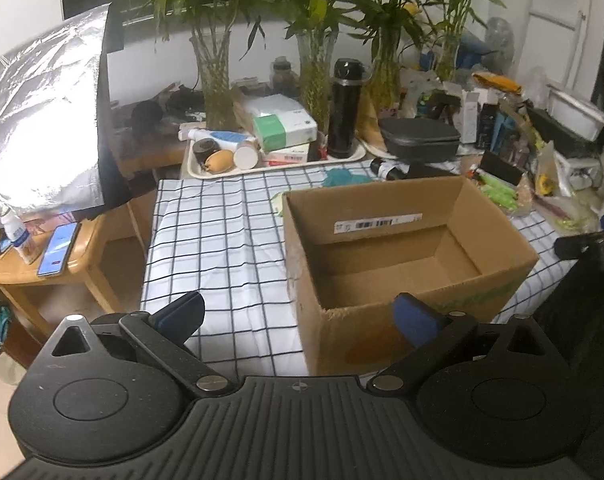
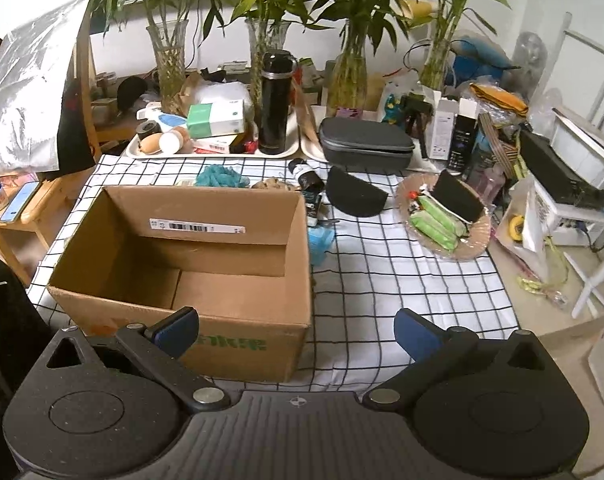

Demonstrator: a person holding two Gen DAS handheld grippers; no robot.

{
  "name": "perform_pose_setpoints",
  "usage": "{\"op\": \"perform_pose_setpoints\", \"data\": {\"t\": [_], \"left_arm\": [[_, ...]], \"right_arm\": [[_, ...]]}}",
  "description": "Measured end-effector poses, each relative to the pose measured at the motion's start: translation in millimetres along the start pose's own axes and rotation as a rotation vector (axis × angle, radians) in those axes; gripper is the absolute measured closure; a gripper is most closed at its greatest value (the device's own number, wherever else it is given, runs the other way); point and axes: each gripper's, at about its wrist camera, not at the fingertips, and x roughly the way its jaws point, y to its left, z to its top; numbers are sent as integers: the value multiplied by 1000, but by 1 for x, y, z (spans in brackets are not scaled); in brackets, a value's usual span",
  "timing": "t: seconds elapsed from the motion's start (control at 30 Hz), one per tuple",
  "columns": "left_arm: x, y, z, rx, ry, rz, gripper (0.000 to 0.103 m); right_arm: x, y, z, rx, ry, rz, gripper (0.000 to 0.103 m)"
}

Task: Organize soft objects
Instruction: 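Move the left tool past the cardboard box toward the teal mesh sponge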

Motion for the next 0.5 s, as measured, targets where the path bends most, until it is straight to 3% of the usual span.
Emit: {"op": "perform_pose_setpoints", "data": {"t": [0.2,0.5], "left_arm": [[10,3,3,8,28,-11,0],[34,7,15,1,58,-21,0]], "right_arm": [[8,8,6,-12,6,35,0],[32,13,18,-57,8,18,0]]}}
